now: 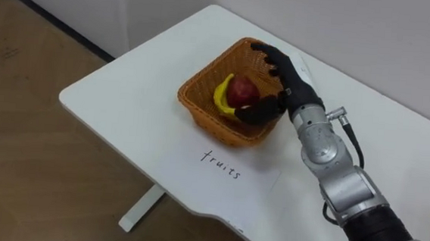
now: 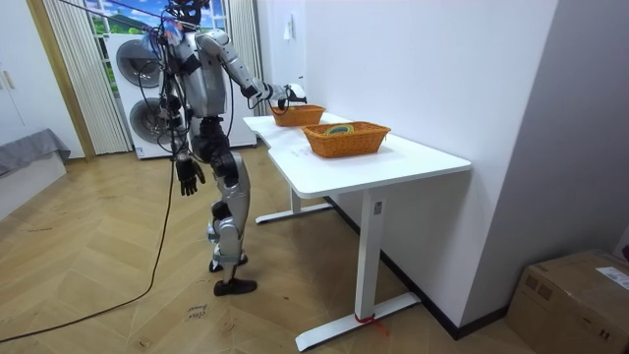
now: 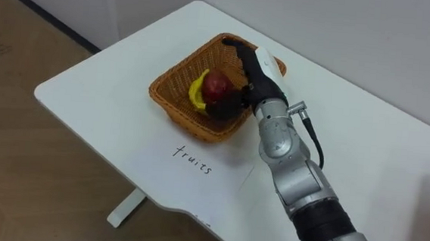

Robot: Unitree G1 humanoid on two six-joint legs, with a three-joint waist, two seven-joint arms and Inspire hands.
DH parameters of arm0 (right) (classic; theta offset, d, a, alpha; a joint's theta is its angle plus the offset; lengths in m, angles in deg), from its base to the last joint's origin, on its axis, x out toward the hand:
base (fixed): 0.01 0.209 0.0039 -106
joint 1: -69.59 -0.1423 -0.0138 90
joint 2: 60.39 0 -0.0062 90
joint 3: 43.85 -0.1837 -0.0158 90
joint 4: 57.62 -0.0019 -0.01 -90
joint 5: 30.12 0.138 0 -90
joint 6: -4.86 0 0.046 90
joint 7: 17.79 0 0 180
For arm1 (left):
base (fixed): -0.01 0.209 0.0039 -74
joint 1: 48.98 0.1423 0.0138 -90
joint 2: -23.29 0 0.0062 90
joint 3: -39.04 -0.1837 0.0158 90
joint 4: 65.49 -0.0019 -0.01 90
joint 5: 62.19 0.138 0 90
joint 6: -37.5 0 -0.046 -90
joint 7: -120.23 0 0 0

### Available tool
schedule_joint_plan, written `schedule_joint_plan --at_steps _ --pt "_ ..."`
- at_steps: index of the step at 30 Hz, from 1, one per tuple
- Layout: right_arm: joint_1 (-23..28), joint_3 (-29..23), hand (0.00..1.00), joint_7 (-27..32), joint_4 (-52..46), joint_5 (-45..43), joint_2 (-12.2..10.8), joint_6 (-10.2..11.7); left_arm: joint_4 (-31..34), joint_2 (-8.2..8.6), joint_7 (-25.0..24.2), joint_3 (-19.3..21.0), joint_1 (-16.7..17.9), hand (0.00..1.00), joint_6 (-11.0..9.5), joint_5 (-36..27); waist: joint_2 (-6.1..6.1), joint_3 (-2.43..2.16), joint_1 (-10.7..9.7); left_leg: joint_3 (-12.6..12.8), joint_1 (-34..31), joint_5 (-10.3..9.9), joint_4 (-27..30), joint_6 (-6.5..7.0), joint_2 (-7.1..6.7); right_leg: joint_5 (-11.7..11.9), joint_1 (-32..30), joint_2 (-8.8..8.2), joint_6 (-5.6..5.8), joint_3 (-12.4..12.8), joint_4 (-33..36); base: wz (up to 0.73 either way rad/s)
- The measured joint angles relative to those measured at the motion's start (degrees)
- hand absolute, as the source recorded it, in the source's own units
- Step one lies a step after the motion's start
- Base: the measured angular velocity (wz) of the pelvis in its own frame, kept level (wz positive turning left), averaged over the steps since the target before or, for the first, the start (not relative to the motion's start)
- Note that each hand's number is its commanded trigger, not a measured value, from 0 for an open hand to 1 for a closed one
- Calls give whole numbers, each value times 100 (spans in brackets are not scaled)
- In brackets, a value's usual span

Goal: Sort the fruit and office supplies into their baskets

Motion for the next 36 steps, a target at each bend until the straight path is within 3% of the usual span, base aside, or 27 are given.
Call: schedule_joint_plan --at_steps 7,15,19,24,28,33,36 --pt "0 0 0 17 13 164 5 0 64 1 40 -1 -7 0 -11 -2 44 34 -54 22 0 0 -5 0 3 0 -12 1 0 28 0 0" --pt "-12 -98 0 27 -124 187 12 0 136 0 117 10 -3 0 -16 -5 15 11 -85 27 -4 0 -7 1 5 0 -23 7 0 54 -5 0" --pt "-6 -130 0 99 -863 184 88 27 217 3 173 135 -20 0 -69 -8 -8 -7 -111 103 -24 0 -9 1 25 1 -91 12 -2 73 -9 -7" --pt "33 -534 0 203 -1686 241 148 131 213 21 205 215 -29 0 -105 -4 30 -6 -387 110 7 -5 -3 9 9 3 -45 -4 -4 88 -4 -2" --pt "335 -939 0 225 -2228 266 275 325 125 45 219 225 -126 0 -211 -4 55 -12 -631 248 82 -12 -38 21 27 3 -37 6 -4 288 6 -16" --pt "943 -1268 0 237 -2690 466 280 375 152 104 290 218 -245 0 -255 -23 127 -91 -1040 463 101 -22 -56 37 56 9 -114 30 -14 638 30 -25" --pt "1138 -1695 0 270 -3119 479 303 376 265 108 311 278 -307 0 -294 -1 195 -98 -1322 599 124 -23 -88 45 73 24 -175 43 -32 806 39 -28"
